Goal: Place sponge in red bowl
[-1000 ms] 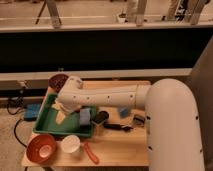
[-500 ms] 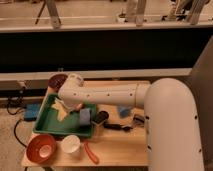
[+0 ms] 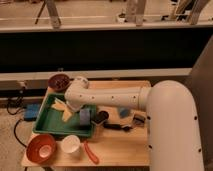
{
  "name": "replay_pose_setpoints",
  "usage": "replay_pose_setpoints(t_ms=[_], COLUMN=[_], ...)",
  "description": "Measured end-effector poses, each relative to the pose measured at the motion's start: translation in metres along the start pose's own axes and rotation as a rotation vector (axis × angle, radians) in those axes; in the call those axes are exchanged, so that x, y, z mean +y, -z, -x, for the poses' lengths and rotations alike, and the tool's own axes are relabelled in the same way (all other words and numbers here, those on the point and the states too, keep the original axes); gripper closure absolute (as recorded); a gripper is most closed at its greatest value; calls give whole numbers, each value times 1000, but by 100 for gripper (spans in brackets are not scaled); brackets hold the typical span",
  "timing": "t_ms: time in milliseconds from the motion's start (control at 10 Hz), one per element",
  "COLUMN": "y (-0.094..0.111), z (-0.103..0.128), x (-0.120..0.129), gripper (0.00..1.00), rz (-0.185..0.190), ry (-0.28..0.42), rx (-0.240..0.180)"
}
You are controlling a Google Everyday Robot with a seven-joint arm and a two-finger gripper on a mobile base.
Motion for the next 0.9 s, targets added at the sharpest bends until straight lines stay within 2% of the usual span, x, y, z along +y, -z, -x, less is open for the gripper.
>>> replay_pose_setpoints(t_ms=[200,700,800,900], y=[-19,-49,-52,-51], z=[12,40,42,42], x=[15,48,50,50], gripper=[20,20,22,30], rz=[12,30,22,30], ry=[10,-13,-13,-8], rx=[-8,-46,-60,-57])
